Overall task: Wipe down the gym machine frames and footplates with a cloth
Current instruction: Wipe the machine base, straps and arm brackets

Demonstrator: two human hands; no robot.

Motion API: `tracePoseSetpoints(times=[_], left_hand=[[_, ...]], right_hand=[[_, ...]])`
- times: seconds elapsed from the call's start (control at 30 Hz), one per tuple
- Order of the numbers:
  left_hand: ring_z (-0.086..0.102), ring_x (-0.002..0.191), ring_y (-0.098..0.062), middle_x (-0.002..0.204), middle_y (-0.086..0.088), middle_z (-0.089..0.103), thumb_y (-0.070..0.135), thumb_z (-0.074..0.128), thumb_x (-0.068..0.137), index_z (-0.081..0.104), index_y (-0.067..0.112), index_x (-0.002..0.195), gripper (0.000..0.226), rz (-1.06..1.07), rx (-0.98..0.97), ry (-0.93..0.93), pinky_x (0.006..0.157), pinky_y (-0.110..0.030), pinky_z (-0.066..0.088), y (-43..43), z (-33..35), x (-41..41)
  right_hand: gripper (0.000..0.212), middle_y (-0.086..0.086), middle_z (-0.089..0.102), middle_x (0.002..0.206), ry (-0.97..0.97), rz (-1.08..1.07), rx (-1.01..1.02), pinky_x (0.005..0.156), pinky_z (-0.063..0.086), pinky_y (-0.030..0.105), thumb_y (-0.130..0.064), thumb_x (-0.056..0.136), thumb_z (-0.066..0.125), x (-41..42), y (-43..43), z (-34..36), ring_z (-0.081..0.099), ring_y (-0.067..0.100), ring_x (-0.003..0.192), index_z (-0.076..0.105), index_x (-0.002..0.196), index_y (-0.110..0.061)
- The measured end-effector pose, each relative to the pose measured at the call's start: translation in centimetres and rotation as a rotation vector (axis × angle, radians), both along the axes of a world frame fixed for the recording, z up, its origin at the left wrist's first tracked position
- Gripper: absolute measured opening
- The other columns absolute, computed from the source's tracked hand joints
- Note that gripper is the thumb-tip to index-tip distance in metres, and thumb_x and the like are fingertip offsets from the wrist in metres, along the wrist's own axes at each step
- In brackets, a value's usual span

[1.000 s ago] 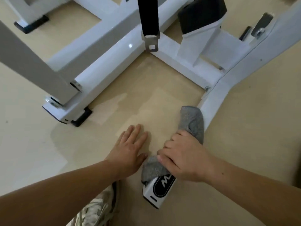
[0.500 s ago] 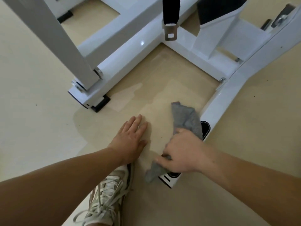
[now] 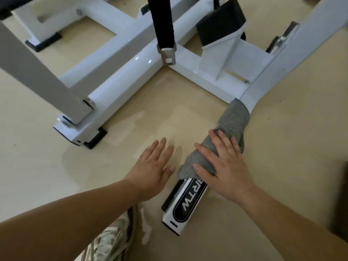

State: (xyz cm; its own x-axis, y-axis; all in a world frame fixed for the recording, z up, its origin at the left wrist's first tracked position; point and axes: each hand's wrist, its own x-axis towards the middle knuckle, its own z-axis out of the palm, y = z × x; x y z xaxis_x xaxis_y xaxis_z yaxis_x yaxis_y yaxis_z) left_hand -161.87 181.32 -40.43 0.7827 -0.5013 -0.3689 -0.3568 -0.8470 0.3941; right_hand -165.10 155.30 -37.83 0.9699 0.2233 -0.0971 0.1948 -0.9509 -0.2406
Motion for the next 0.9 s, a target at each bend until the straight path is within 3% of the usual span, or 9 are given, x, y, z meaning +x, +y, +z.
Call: tracePoseSetpoints(times=[0.17,0.3,0.43,0.47,0.57,0.63,0.7,0.83,0.9], left_hand=[[-0.005,0.158,-0.012,0.172,0.004,-0.005,0.057,0.019,0.106,-0.002,0.029,0.164,0.068,0.045,-0.071,0.108,0.127,-0.029,-0.002,-4.9,2.5,2.8],[0.014,0.156,-0.011,0.171,0.007,0.013,0.054,0.025,0.107,0.006,0.03,0.164,0.065,0.039,-0.113,0.182,0.125,-0.028,0.014,-8.3,4.3,4.3],[0.021,0.154,-0.015,0.171,0.009,0.014,0.053,0.029,0.107,0.001,0.031,0.164,0.067,-0.093,0.008,0.195,0.12,-0.028,0.021,-11.6,6.2,6.2],[0.02,0.155,-0.016,0.171,0.009,0.01,0.053,0.03,0.107,-0.002,0.032,0.164,0.068,-0.143,0.05,0.197,0.122,-0.03,0.021,-12.5,6.7,7.0],[0.014,0.157,-0.015,0.171,0.011,0.001,0.051,0.033,0.108,-0.006,0.035,0.163,0.069,-0.271,0.125,0.21,0.127,-0.035,0.017,-15.2,7.9,9.7],[0.015,0.157,-0.015,0.171,0.013,0.001,0.048,0.035,0.108,-0.005,0.035,0.163,0.068,-0.29,0.129,0.198,0.126,-0.032,0.016,-16.7,8.1,10.7],[0.024,0.154,-0.016,0.17,0.014,0.008,0.047,0.038,0.108,-0.005,0.041,0.162,0.069,-0.245,0.099,0.192,0.124,-0.031,0.023,-17.2,7.5,10.2],[0.052,0.135,-0.017,0.162,0.013,0.031,0.059,0.041,0.102,-0.011,0.066,0.15,0.07,-0.102,-0.058,0.268,0.103,-0.027,0.043,-15.9,5.3,8.5],[0.033,0.149,-0.012,0.166,0.019,0.015,0.07,0.042,0.094,-0.01,0.077,0.141,0.07,-0.077,-0.137,0.281,0.117,-0.034,0.036,-15.5,4.8,8.8]], right_hand=[[0.063,-0.005,-0.013,0.172,-0.031,-0.238,0.236,0.127,0.003,0.049,-0.067,0.101,0.033,2.0,-1.5,-1.6,-0.021,0.014,0.155,0.027,0.159,-0.044],[0.065,-0.011,-0.032,0.165,-0.037,-0.45,0.466,0.126,-0.002,0.032,-0.047,0.108,0.03,3.0,-2.2,-2.2,-0.026,0.007,0.153,0.007,0.165,-0.023],[0.064,-0.012,-0.02,0.163,-0.033,-0.654,0.61,0.116,-0.003,0.005,-0.035,0.11,0.026,3.5,-3.3,-2.4,-0.012,-0.002,0.148,-0.005,0.163,-0.016],[0.065,-0.009,-0.018,0.165,-0.057,-0.713,0.628,0.114,-0.003,0.004,-0.035,0.11,0.026,3.5,-3.9,-2.7,-0.011,0.0,0.15,-0.005,0.163,-0.014],[0.064,-0.002,-0.014,0.171,-0.054,-0.864,0.705,0.12,-0.003,0.017,-0.038,0.111,0.023,3.4,-5.7,-3.1,-0.016,0.0,0.15,-0.004,0.163,-0.013],[0.062,-0.004,-0.012,0.171,-0.015,-0.845,0.77,0.119,-0.005,0.018,-0.039,0.111,0.022,3.9,-6.4,-2.9,-0.015,-0.004,0.147,-0.003,0.163,-0.015],[0.06,-0.006,-0.01,0.171,-0.002,-0.801,0.794,0.119,-0.004,0.02,-0.037,0.112,0.023,4.9,-7.0,-2.6,-0.012,-0.001,0.151,0.0,0.163,-0.015],[0.059,-0.005,-0.007,0.172,0.051,-0.81,0.907,0.12,0.002,0.026,-0.037,0.112,0.025,7.1,-7.9,-2.3,-0.004,0.008,0.157,0.004,0.164,-0.018],[0.059,-0.006,0.0,0.172,0.064,-0.813,1.055,0.12,0.001,0.024,-0.035,0.112,0.028,8.2,-7.7,-2.0,0.0,0.01,0.157,0.006,0.165,-0.019]])
